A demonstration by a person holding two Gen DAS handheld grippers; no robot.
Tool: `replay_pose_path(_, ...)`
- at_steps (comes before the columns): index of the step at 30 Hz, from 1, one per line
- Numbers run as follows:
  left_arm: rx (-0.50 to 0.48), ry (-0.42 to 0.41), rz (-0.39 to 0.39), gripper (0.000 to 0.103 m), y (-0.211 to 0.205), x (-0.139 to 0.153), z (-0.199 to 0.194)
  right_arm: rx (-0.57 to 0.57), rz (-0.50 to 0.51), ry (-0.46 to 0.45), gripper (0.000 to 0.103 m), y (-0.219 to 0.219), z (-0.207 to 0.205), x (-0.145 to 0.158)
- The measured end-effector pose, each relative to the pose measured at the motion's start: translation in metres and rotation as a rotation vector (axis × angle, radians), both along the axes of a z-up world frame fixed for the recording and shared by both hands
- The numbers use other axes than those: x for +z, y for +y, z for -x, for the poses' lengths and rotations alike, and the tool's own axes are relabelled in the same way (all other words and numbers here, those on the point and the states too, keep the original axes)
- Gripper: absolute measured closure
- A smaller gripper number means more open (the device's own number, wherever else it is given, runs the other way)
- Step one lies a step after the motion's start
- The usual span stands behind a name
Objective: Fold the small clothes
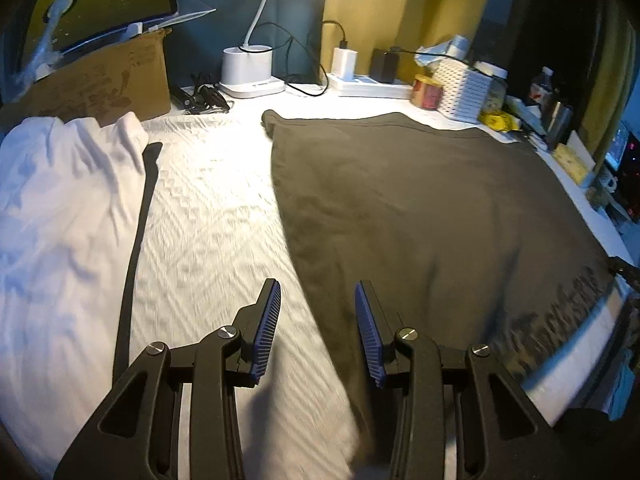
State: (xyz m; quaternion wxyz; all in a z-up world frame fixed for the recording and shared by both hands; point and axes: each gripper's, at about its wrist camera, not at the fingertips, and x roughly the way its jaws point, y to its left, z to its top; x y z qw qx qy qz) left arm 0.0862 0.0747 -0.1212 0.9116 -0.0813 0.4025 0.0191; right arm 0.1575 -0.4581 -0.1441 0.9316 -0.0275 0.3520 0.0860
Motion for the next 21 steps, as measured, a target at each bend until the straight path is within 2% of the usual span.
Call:
replay_pose_path(10, -0.049, 0.042, -0.033, 0.067, 0.003, -0.01, -0.039, 0.007, -0.013, 0.006, 0.057, 0.015, -0.029, 0.003)
replay_pose_path(13, -0.067, 0.047, -0.063, 0.101, 0.0, -0.01, -0.043, 0.008, -0.015, 0.011, 0.057, 0.019, -0.038, 0.005)
replay_pose_path(18, -0.034, 0.035, -0.108, 0.102, 0.004, -0.007, -0.042, -0.016, -0.001, 0.035, 0.057, 0.02, -0.058, 0.004)
replay_pose_path(21, -0.008, 0.039, -0.098, 0.102, 0.013, -0.009, -0.041, -0.015, 0.001, 0.047, 0.057, 0.02, -0.066, 0.003)
